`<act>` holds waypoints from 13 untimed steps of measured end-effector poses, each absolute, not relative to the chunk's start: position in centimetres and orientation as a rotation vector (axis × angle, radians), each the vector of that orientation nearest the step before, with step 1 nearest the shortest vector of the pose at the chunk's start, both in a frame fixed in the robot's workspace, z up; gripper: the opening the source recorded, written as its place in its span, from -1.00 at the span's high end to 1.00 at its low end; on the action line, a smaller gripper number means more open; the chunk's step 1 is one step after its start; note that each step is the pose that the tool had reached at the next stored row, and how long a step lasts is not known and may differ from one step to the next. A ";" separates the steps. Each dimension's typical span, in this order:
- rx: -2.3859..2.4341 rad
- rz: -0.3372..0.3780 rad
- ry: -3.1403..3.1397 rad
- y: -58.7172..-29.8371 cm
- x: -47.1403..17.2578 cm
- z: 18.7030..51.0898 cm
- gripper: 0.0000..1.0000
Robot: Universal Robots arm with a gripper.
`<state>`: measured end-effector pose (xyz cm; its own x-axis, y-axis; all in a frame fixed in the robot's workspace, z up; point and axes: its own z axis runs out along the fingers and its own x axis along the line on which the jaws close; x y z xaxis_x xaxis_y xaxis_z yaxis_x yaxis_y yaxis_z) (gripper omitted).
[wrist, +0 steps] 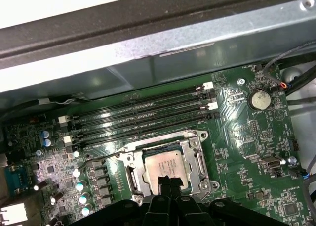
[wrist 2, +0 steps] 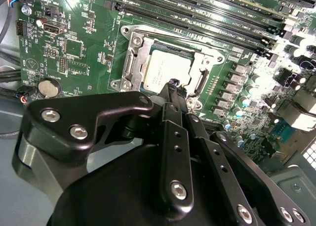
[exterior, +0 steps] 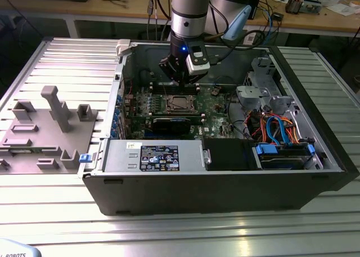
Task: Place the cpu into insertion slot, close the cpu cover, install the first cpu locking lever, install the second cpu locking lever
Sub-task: 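Install the first cpu locking lever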
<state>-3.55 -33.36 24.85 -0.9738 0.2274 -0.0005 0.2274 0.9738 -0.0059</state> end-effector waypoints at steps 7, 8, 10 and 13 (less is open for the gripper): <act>-0.349 0.009 -3.122 -33.4 -3.5 24.9 0.79; -0.348 0.009 -3.122 -33.4 -3.5 24.9 0.79; -0.343 0.009 -3.123 -33.4 -3.5 24.9 0.79; -0.337 0.009 -3.123 -33.4 -3.5 24.9 0.79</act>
<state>-3.55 -33.35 24.85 -0.9770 0.2133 -0.0005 0.2133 0.9770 -0.0059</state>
